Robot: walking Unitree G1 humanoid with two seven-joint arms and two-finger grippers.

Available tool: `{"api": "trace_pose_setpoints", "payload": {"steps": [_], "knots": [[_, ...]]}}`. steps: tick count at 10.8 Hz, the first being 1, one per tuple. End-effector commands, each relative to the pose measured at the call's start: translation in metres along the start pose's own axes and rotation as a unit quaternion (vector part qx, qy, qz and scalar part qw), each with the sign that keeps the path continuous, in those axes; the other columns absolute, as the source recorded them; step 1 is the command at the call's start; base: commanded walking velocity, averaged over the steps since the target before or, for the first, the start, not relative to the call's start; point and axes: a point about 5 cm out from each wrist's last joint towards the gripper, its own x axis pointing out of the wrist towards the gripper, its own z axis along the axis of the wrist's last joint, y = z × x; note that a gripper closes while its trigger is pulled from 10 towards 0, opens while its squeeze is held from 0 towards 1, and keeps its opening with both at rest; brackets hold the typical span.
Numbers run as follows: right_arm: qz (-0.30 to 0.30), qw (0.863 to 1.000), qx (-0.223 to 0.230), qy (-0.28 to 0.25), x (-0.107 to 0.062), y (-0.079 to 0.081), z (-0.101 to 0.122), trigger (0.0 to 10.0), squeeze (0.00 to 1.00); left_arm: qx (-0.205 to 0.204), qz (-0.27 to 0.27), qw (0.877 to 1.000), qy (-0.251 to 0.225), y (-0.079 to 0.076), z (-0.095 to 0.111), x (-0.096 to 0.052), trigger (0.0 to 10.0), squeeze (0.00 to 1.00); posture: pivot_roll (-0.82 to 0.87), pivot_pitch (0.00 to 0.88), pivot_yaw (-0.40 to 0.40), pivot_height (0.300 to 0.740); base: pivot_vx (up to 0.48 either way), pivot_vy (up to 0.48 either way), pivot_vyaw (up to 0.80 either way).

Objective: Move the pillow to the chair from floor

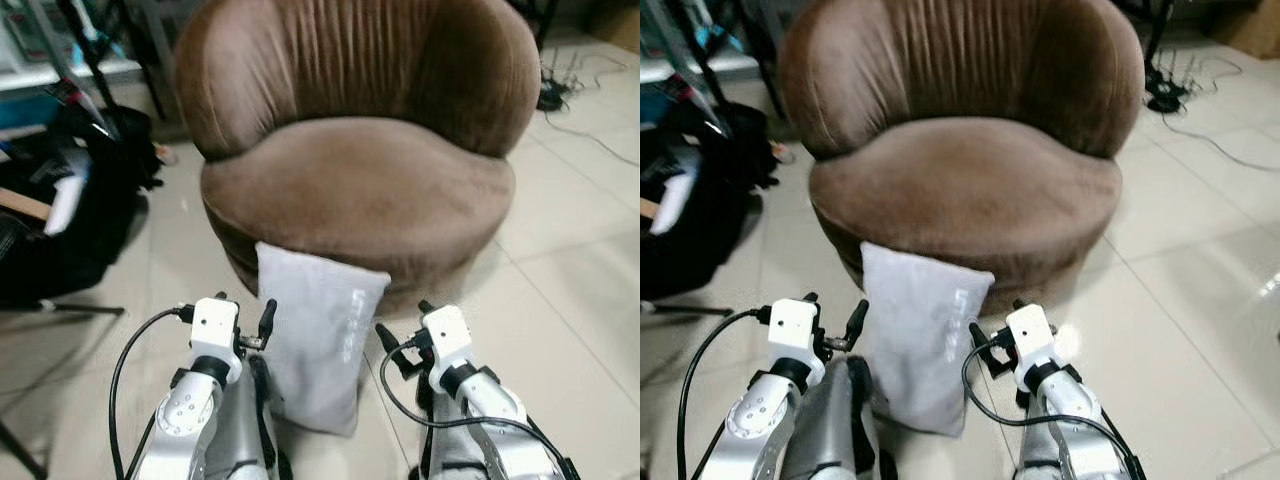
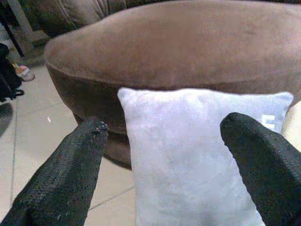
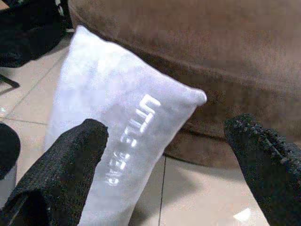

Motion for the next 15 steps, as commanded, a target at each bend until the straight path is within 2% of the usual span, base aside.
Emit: {"api": "trace_pose_setpoints", "payload": {"steps": [1, 3, 6, 8, 10, 13, 15], "knots": [[-0.001, 1.0, -0.005, -0.006, 0.002, -0.002, 0.002, 10.0, 0.0, -0.002, 0.006, 1.0, 0.004, 0.003, 0.0, 0.002, 10.0, 0.0, -0.09, 0.0, 0.06, 0.437, 0.0, 0.0, 0.0], [-0.001, 1.0, -0.009, -0.009, 0.002, -0.003, 0.002, 10.0, 0.0, 0.004, 0.021, 1.0, 0.01, 0.01, -0.002, 0.002, 10.0, 0.0, -0.09, 0.0, 0.058, 0.437, 0.0, 0.0, 0.0], [0.02, 0.999, -0.038, 0.005, 0.007, -0.009, 0.004, 10.0, 0.0, -0.001, 0.021, 1.0, 0.014, 0.008, -0.005, 0.001, 10.0, 0.0, -0.09, 0.0, 0.048, 0.437, 0.0, 0.0, 0.0], [0.061, 0.993, -0.099, 0.017, 0.03, -0.011, 0.015, 10.0, 0.0, 0.004, 0.016, 1.0, 0.012, 0.001, -0.006, 0.003, 10.0, 0.0, -0.09, 0.0, 0.03, 0.437, 0.0, 0.0, 0.0], [0.084, 0.988, -0.127, 0.029, 0.042, -0.009, 0.019, 10.0, 0.0, -0.004, 0.02, 1.0, 0.009, -0.005, -0.006, 0.002, 10.0, 0.0, -0.07, 0.0, 0.003, 0.437, 0.0, 0.0, 0.0], [0.125, 0.978, -0.157, 0.048, 0.054, -0.002, 0.019, 10.0, 0.0, -0.011, 0.022, 1.0, -0.001, -0.022, -0.005, -0.007, 10.0, 0.0, -0.05, 0.0, -0.06, 0.437, 0.0, 0.0, 0.0], [0.138, 0.973, -0.169, 0.07, 0.053, -0.006, 0.014, 10.0, 0.0, -0.016, 0.02, 1.0, -0.018, -0.038, 0.004, -0.014, 10.0, 0.0, -0.04, 0.0, -0.12, 0.437, 0.0, 0.0, 0.0]]}}
